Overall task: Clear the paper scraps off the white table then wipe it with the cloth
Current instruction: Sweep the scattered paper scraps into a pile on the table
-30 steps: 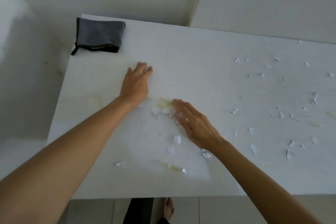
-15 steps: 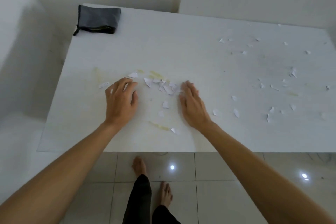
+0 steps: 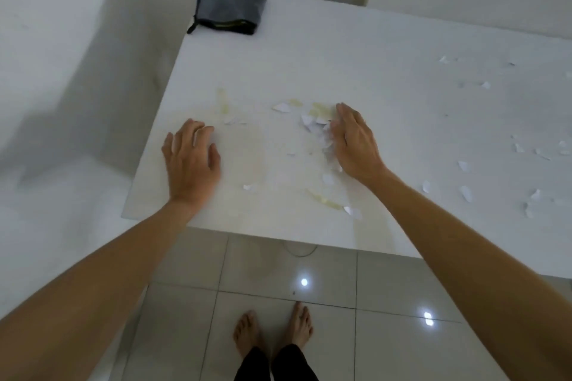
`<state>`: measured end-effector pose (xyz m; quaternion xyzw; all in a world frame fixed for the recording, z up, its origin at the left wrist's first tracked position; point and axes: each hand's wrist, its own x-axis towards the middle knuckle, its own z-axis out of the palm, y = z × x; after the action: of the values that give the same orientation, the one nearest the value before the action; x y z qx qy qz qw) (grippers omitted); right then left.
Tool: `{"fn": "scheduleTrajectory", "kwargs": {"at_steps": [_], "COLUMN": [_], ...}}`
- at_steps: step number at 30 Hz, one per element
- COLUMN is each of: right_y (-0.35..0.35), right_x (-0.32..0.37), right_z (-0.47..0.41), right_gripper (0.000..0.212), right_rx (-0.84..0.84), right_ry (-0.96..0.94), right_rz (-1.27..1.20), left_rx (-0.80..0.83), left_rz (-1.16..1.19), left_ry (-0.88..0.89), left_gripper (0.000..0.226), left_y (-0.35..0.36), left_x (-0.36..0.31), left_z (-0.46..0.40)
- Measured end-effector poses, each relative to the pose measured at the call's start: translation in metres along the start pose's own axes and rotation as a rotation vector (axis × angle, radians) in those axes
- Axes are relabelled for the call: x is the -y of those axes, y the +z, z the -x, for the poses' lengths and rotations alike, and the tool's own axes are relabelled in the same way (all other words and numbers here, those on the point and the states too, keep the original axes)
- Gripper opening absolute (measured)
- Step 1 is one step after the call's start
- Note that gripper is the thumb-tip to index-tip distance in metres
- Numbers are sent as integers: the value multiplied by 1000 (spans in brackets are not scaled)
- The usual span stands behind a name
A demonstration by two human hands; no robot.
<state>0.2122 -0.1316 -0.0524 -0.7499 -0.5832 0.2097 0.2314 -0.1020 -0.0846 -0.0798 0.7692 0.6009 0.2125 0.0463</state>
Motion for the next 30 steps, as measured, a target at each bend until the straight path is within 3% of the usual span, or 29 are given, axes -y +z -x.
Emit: {"fn": "scheduleTrajectory", "kwargs": {"at_steps": [3, 9, 13, 18, 22, 26, 28, 30], "right_y": [15, 33, 70, 89, 65, 48, 55, 68], "right_x": [17, 72, 119, 124, 83, 72, 79, 86], "right_z": [-4, -19, -49, -55, -21, -10, -13, -12], "right_gripper": [47, 32, 44, 49, 44, 33, 35, 46], "right_rx": [80, -16, 159, 349, 13, -213, -165, 45], "right_ry": [-160, -305, -494, -500, -602, -447, -442, -565], "right_rz": [97, 138, 259, 379, 525, 669, 534, 467], "left_rx": [23, 42, 43, 41, 45, 108, 129, 128], "left_rz": [15, -6, 59, 65, 83, 48, 33, 34], "left_ry": [-33, -104, -105, -103, -105, -52, -23, -23], "left_gripper": [33, 42, 43, 42, 42, 50, 53, 53], "left_y": [5, 5, 3, 0, 1, 5, 6, 5], "left_x": [5, 4, 7, 8, 6, 6, 6, 6], "left_z": [1, 4, 1, -1, -2, -3, -3, -3]}}
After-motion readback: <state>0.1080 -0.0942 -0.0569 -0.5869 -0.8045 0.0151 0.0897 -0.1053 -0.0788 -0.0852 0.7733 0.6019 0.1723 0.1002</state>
